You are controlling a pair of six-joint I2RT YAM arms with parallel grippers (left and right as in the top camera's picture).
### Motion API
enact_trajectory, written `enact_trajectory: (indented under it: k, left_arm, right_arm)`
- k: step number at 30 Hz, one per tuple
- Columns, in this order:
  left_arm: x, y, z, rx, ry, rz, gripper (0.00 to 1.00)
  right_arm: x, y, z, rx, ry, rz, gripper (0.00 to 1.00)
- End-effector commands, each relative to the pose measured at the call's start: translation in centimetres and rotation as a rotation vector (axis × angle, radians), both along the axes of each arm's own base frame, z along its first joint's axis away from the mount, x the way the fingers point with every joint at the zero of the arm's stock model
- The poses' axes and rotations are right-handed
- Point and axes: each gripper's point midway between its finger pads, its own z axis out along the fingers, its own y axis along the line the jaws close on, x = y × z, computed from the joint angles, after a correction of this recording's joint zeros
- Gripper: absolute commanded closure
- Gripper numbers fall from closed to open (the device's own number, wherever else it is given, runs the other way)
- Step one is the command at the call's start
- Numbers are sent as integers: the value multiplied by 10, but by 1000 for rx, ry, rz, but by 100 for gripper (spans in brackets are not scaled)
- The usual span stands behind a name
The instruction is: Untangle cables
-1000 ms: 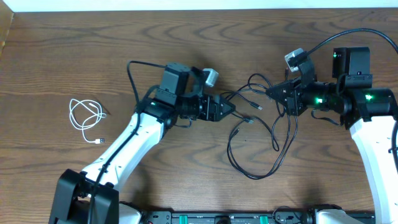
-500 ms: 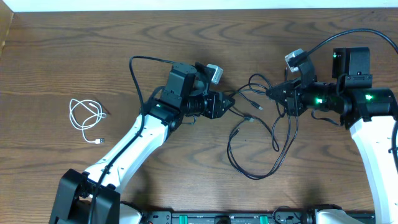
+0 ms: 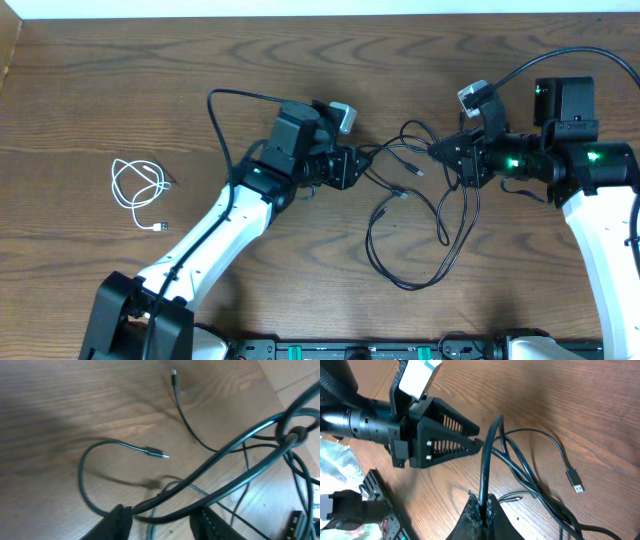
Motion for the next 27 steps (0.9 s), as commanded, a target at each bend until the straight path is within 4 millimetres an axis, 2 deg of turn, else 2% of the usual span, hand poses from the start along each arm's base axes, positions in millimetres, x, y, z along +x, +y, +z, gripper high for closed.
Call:
enact_trajectory:
  k: [1,4,5,7,12,13,16,20,24,27]
  left_arm:
    - [-2,-9,7,11,-46,-20,76]
    - [0,-7,6,29,-54,-2,81]
    - [0,-7,6,30,-54,-1,87]
    - [1,-7,6,30,-55,1,92]
    - [-1,-8,10,-16,4,43,92]
    - [-3,-10,13,-34,13,34,92]
    - [-20,-26,43,-167,29,-62,92]
    - [-36,-36,78,-278,-11,-160,92]
    - [-40,-35,93,-303,-24,-157,92]
    - [-44,-36,96,-315,-23,-178,92]
  right_arm:
    - [-1,3,10,23,-5,-3,99]
    - [-1,3,10,24,-1,-5,99]
    - [-1,3,10,24,1,-5,99]
    - [-2,3,9,23,7,-6,99]
    - [-4,1,6,13,21,-10,99]
    - [-4,1,6,12,21,-10,99]
    - [-6,2,5,3,11,7,99]
    - [-9,8,4,-12,-8,46,99]
    - [-10,16,0,-50,-23,65,99]
    - [-12,23,-4,-88,-34,82,99]
